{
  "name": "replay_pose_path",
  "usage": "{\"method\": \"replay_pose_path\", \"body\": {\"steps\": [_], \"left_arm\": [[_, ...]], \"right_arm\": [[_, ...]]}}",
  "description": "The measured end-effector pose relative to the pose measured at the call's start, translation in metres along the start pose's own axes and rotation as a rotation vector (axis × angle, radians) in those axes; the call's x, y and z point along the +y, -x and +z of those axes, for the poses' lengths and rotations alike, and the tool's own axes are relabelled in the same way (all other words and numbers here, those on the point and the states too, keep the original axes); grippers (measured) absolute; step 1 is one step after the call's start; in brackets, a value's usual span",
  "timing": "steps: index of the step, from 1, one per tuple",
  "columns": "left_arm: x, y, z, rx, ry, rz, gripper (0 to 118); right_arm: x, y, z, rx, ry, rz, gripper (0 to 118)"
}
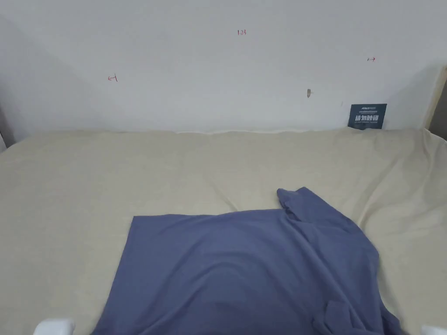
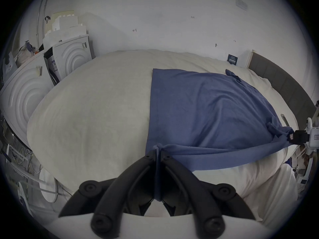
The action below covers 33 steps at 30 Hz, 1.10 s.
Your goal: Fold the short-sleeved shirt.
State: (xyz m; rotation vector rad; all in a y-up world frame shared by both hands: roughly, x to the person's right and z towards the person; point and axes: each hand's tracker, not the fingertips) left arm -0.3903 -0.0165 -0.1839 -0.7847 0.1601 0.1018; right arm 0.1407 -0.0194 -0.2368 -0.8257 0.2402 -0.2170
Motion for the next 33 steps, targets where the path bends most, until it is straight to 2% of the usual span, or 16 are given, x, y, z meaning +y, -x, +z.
{"method": "replay_pose_path", "body": {"steps": [3, 7, 8, 9, 10, 11, 12, 18, 21, 23, 24, 25, 26, 27, 30, 33], "left_arm": [[-0.01, 0.0, 0.009, -0.001, -0.012, 0.002, 4], [-0.016, 0.001, 0.006, 0.001, -0.015, -0.031, 12], [-0.016, 0.0, 0.007, 0.031, -0.003, -0.043, 29], [-0.017, 0.0, 0.009, 0.024, -0.012, -0.047, 57], [-0.018, 0.003, 0.013, 0.028, -0.014, -0.054, 93], [-0.019, -0.001, 0.02, -0.03, -0.062, -0.035, 109], [-0.019, -0.002, 0.028, -0.032, -0.089, -0.022, 114], [-0.017, -0.005, 0.07, -0.077, -0.145, 0.08, 114], [-0.023, -0.012, 0.084, -0.028, -0.137, 0.075, 111], [-0.033, -0.015, 0.092, -0.048, -0.143, 0.041, 98], [-0.039, -0.018, 0.097, -0.063, -0.141, 0.039, 84], [-0.045, -0.02, 0.1, -0.063, -0.142, 0.045, 58], [-0.049, -0.023, 0.102, -0.066, -0.14, 0.046, 32], [-0.057, -0.025, 0.101, -0.056, -0.13, 0.041, 13], [-0.071, -0.027, 0.103, 0.024, -0.125, 0.055, 0], [-0.084, -0.024, 0.105, -0.052, -0.092, 0.139, 0]], "right_arm": [[-0.011, -0.004, 0.004, 0.005, -0.001, -0.005, 7], [-0.013, -0.004, 0.008, 0.011, -0.022, 0.028, 13], [-0.011, -0.002, 0.01, -0.031, -0.007, 0.046, 26], [-0.011, 0.0, 0.011, -0.055, -0.002, 0.063, 49], [-0.012, 0.0, 0.013, -0.056, -0.005, 0.082, 85], [-0.013, 0.0, 0.017, -0.054, -0.027, 0.099, 104], [-0.014, 0.0, 0.022, -0.052, -0.061, 0.118, 111], [-0.014, 0.01, 0.061, -0.023, -0.144, 0.08, 111], [-0.018, 0.017, 0.076, -0.018, -0.128, 0.048, 106], [-0.025, 0.021, 0.083, 0.04, -0.137, 0.056, 79], [-0.031, 0.023, 0.087, 0.05, -0.132, 0.051, 59], [-0.037, 0.026, 0.088, 0.063, -0.135, 0.048, 30], [-0.043, 0.028, 0.086, 0.047, -0.131, 0.041, 15], [-0.049, 0.031, 0.085, 0.026, -0.123, 0.049, 14], [-0.059, 0.037, 0.084, 0.042, -0.088, 0.063, 1], [-0.063, 0.039, 0.083, 0.085, -0.063, 0.077, 0]]}}
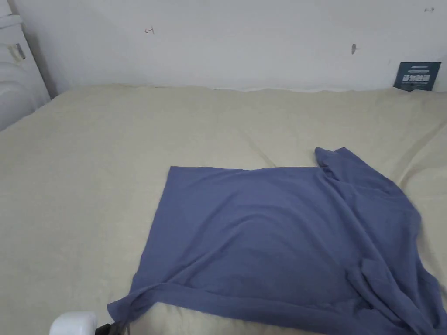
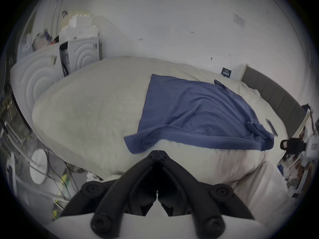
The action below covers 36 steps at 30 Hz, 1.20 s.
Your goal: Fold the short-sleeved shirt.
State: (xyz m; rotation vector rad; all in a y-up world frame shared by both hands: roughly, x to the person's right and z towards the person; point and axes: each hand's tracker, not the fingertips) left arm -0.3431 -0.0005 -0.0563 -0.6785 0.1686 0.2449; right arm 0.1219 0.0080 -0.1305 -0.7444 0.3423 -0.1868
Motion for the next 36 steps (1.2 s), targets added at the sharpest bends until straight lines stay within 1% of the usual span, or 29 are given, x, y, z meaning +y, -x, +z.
{"method": "replay_pose_path", "body": {"steps": [3, 5, 6, 7, 8, 9, 10, 11, 12, 13, 16, 17, 19, 20, 21, 22, 23, 24, 25, 26, 27, 29, 30, 33, 36], "left_arm": [[0.002, 0.01, -0.005, 0.032, 0.022, -0.021, 0], [0.01, 0.016, -0.007, 0.081, 0.009, -0.029, 0], [0.015, 0.021, -0.011, 0.081, 0.01, -0.028, 1], [0.02, 0.027, -0.015, 0.067, 0.011, -0.038, 36], [0.025, 0.032, -0.023, 0.044, 0.031, -0.052, 80], [0.029, 0.037, -0.033, 0.026, 0.08, -0.059, 115], [0.031, 0.042, -0.041, 0.015, 0.111, -0.026, 118], [0.037, 0.047, -0.047, -0.014, 0.072, 0.0, 118], [0.042, 0.052, -0.054, -0.034, 0.073, 0.01, 118], [0.048, 0.051, -0.059, 0.0, 0.083, -0.006, 118], [0.054, 0.058, -0.082, 0.031, 0.082, -0.046, 118], [0.055, 0.061, -0.089, 0.025, 0.089, -0.038, 118], [0.059, 0.047, -0.085, 0.027, 0.174, -0.021, 118], [0.057, 0.046, -0.086, 0.043, 0.154, -0.039, 118], [0.055, 0.043, -0.087, 0.041, 0.152, -0.087, 118], [0.05, 0.048, -0.094, 0.053, 0.184, -0.121, 114], [0.046, 0.051, -0.098, 0.058, 0.194, -0.159, 103], [0.042, 0.051, -0.098, 0.078, 0.19, -0.185, 71], [0.041, 0.051, -0.097, 0.089, 0.197, -0.211, 1], [0.038, 0.045, -0.093, 0.097, 0.14, -0.194, 1], [0.031, 0.041, -0.09, 0.164, 0.072, -0.252, 1], [0.034, 0.041, -0.09, 0.088, 0.137, -0.216, 1], [0.035, 0.043, -0.091, 0.087, 0.163, -0.189, 1], [0.034, 0.041, -0.092, 0.095, 0.169, -0.208, 1], [0.039, 0.04, -0.086, 0.088, 0.159, -0.194, 1]], "right_arm": [[0.009, 0.001, -0.007, -0.025, 0.026, 0.045, 0], [0.014, 0.001, -0.009, -0.023, 0.025, 0.045, 0], [0.017, 0.001, -0.01, -0.021, 0.012, 0.034, 0], [0.019, 0.0, -0.011, -0.014, 0.001, 0.019, 0], [0.02, 0.0, -0.013, -0.006, -0.006, 0.006, 0], [0.022, 0.0, -0.014, 0.001, -0.011, -0.002, 0], [0.024, 0.001, -0.016, 0.008, -0.01, -0.007, 0], [0.025, 0.001, -0.018, 0.014, -0.007, -0.007, 0], [0.026, 0.002, -0.02, 0.019, -0.001, -0.001, 0], [0.026, 0.001, -0.022, 0.016, 0.006, 0.008, 0], [0.027, 0.002, -0.028, 0.01, 0.023, 0.029, 0], [0.027, 0.006, -0.029, 0.009, 0.027, 0.026, 0], [0.027, 0.006, -0.032, 0.016, 0.031, 0.011, 0], [0.027, 0.006, -0.034, 0.016, 0.034, 0.005, 0], [0.027, 0.002, -0.035, 0.016, 0.037, 0.0, 0], [0.027, 0.001, -0.036, 0.015, 0.039, -0.003, 0], [0.026, 0.001, -0.038, 0.012, 0.044, -0.006, 0], [0.026, 0.001, -0.038, 0.007, 0.049, -0.006, 0], [0.027, 0.003, -0.037, 0.005, 0.052, -0.006, 0], [0.028, 0.003, -0.037, 0.0, 0.057, -0.006, 0], [0.028, 0.003, -0.037, -0.004, 0.06, -0.005, 0], [0.027, 0.0, -0.041, -0.018, 0.082, -0.008, 0], [0.026, -0.003, -0.042, -0.024, 0.084, -0.006, 0], [0.024, -0.006, -0.041, -0.03, 0.09, -0.021, 0], [0.022, -0.011, -0.037, -0.032, 0.085, -0.034, 0]]}}
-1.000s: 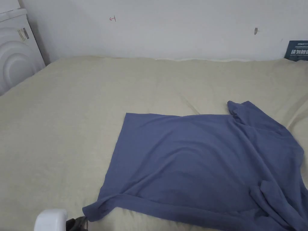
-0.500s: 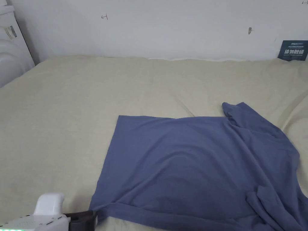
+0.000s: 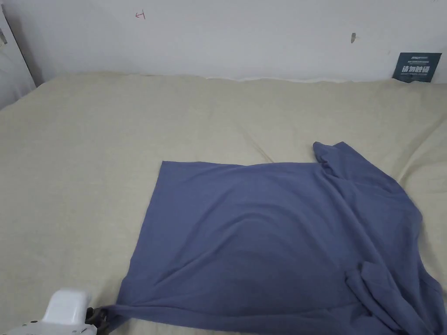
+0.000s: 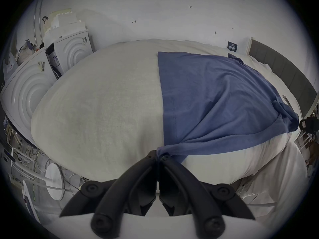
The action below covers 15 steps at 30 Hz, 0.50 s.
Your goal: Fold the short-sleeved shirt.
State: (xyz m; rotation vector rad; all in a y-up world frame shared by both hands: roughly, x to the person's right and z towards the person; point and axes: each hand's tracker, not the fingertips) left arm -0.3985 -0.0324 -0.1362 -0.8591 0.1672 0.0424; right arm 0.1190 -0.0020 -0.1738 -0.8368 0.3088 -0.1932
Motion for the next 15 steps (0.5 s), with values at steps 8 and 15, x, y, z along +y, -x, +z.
{"method": "replay_pose_path", "body": {"steps": [8, 15], "left_arm": [[0.008, 0.006, 0.012, -0.004, -0.042, 0.032, 1], [0.009, 0.004, 0.007, 0.015, -0.032, 0.007, 1]], "right_arm": [[-0.004, -0.017, 0.005, -0.138, -0.034, 0.047, 109], [0.002, -0.03, 0.004, -0.184, -0.054, 0.062, 117]]}}
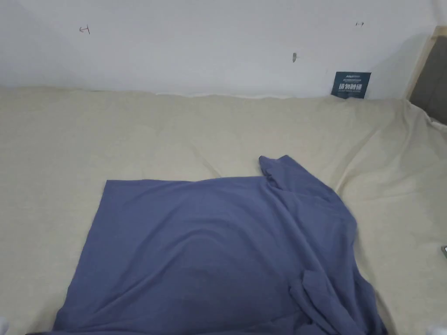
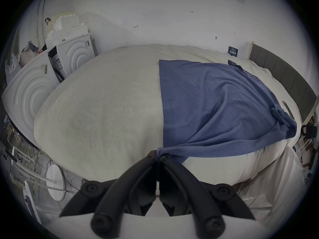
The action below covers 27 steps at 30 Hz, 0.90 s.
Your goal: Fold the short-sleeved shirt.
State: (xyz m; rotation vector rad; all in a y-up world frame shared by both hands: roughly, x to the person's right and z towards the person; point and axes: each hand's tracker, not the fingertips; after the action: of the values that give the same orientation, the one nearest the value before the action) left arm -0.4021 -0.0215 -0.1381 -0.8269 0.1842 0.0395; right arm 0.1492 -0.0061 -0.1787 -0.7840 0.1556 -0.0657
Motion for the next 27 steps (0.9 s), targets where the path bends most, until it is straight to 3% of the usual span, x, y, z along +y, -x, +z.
{"method": "replay_pose_path", "body": {"steps": [5, 9, 13, 15, 17, 18, 22, 27], "left_arm": [[-0.005, 0.009, -0.009, 0.002, 0.012, 0.015, 1], [-0.006, 0.002, -0.008, 0.007, 0.027, 0.018, 1], [-0.009, 0.005, -0.012, 0.012, 0.039, 0.018, 1], [-0.008, 0.004, -0.012, 0.016, 0.038, 0.021, 1], [-0.007, 0.004, -0.012, 0.021, 0.041, 0.027, 1], [-0.007, 0.005, -0.013, 0.02, 0.045, 0.033, 1], [-0.004, -0.003, -0.009, 0.025, 0.047, 0.009, 1], [0.009, -0.003, 0.001, 0.019, 0.032, 0.035, 1]], "right_arm": [[0.004, -0.005, -0.014, 0.003, 0.008, 0.024, 117], [0.01, 0.006, -0.025, -0.011, 0.041, 0.091, 116], [0.011, 0.013, -0.039, 0.004, 0.082, 0.11, 109], [0.01, 0.013, -0.05, -0.009, 0.146, 0.115, 93], [0.008, 0.017, -0.056, -0.063, 0.144, 0.133, 27], [0.007, 0.016, -0.055, -0.025, 0.129, 0.118, 14], [0.011, 0.023, -0.043, -0.012, 0.102, 0.149, 9], [0.027, 0.021, -0.026, 0.019, 0.086, 0.119, 8]]}}
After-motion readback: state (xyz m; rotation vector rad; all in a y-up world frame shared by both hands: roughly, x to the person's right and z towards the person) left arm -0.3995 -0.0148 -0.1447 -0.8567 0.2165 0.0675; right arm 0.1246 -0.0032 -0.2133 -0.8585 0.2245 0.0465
